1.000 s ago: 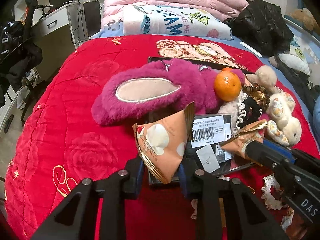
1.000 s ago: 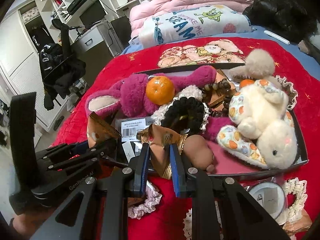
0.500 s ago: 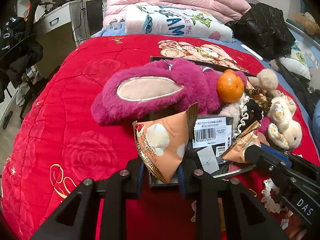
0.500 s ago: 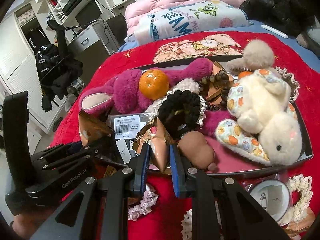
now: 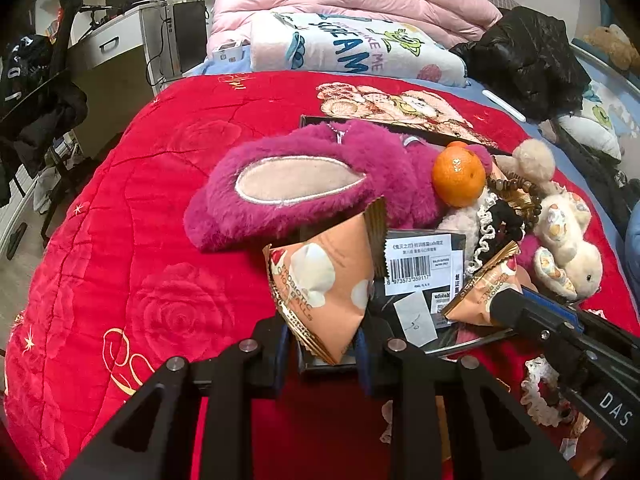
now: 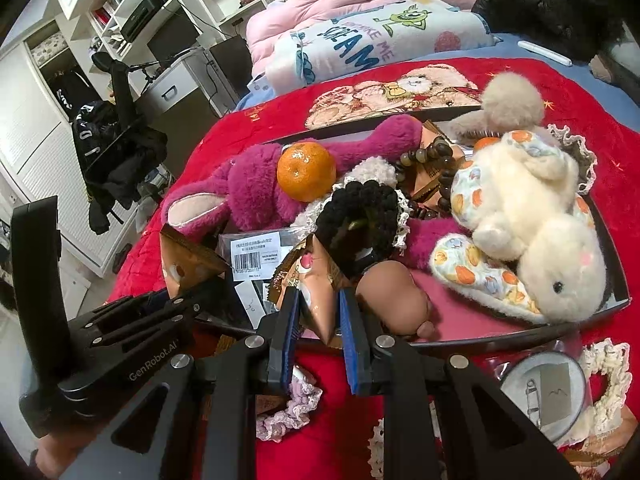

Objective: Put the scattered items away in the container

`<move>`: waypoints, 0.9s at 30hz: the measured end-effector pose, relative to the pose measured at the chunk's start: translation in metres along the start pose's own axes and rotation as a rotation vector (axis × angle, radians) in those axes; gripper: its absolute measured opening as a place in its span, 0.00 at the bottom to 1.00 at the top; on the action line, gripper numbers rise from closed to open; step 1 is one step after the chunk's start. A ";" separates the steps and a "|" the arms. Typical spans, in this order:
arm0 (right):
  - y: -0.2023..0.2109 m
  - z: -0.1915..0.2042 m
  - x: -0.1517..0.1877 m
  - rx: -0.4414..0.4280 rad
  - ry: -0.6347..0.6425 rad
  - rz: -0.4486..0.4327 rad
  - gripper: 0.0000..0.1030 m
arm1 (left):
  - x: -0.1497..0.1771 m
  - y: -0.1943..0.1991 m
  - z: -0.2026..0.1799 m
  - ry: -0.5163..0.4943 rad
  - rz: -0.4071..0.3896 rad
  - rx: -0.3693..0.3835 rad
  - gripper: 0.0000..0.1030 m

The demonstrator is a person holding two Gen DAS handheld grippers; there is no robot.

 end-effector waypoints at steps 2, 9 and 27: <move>0.000 0.001 0.000 0.001 0.003 -0.001 0.19 | 0.000 0.000 0.000 -0.001 0.000 -0.002 0.27; 0.000 0.000 0.000 -0.011 -0.010 0.007 0.24 | -0.001 -0.001 -0.002 -0.012 0.011 -0.003 0.41; 0.030 -0.005 -0.031 -0.032 -0.039 -0.092 0.96 | -0.011 0.022 0.008 -0.020 -0.062 -0.061 0.99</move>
Point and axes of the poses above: each gripper's, at about its wrist camera, not at the fingertips, and y roughly against the way its jaws point, z to its left, x to its underside, the point moved 10 cm from there along -y, roughly the way its jaws point, and after that the axes turned 13 degrees about -y, right-handed, at the moved point
